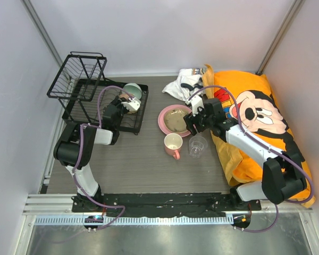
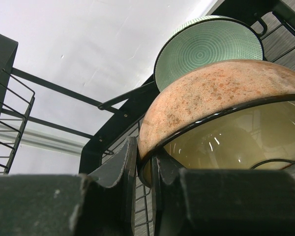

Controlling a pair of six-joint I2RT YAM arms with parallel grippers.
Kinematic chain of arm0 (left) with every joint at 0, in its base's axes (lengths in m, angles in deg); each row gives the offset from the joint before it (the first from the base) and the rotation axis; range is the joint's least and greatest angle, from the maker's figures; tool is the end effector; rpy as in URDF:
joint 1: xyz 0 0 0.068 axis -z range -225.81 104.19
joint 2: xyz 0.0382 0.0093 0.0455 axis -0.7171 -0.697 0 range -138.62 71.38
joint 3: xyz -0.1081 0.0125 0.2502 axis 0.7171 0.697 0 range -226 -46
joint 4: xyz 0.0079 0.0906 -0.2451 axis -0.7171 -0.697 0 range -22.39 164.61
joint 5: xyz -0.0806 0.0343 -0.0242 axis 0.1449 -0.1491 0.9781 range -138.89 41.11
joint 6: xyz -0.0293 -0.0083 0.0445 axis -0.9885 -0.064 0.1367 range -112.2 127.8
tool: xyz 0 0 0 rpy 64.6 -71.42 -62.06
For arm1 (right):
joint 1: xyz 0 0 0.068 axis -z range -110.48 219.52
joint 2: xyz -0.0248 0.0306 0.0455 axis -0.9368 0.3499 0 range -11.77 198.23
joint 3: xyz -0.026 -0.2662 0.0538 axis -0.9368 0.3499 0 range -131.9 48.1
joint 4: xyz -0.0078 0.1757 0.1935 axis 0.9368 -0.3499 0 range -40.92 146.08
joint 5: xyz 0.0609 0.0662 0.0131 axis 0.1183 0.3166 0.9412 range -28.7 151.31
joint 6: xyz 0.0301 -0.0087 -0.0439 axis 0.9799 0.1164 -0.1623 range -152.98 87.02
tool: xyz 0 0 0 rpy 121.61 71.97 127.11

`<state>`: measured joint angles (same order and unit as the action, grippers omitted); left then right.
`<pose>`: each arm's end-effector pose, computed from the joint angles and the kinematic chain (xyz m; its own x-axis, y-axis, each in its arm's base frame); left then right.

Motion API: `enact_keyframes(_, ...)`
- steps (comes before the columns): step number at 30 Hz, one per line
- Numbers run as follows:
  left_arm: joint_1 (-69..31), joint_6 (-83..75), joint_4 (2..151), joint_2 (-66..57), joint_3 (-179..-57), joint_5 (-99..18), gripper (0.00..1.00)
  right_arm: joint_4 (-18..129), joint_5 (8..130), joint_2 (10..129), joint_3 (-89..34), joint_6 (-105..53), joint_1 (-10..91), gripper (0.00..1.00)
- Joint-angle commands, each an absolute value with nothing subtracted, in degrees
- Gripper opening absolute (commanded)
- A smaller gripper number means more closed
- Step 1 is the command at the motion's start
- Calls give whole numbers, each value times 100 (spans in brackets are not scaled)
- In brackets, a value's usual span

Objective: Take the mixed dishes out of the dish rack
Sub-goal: Pick up the bowl from the dish rack.

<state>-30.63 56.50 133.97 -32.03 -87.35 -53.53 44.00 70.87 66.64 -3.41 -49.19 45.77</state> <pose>0.3465 -0.0910 0.1767 0.1075 0.7468 -0.6563 0.1552 0.6394 0.7530 0.2698 0.1252 0.2461 -0.4090 -0.4807 -0.7757 -0.6556 0.7460 -0.1166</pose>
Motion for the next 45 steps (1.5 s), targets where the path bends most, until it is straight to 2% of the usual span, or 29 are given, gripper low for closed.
enact_keyframes(1,-3026,5570,14914,-2952,-8863,-5144,0,4536,7150,6689,-402,-4942,4623,70)
enact_keyframes(28,-3026,5464,14422,-2248,-8942,-5223,0,4483,7194,6786,-464,-4951,4640,70)
enact_keyframes(45,-3026,5859,15344,-3153,-9197,-5275,0,4448,7229,6777,-464,-4959,4667,70)
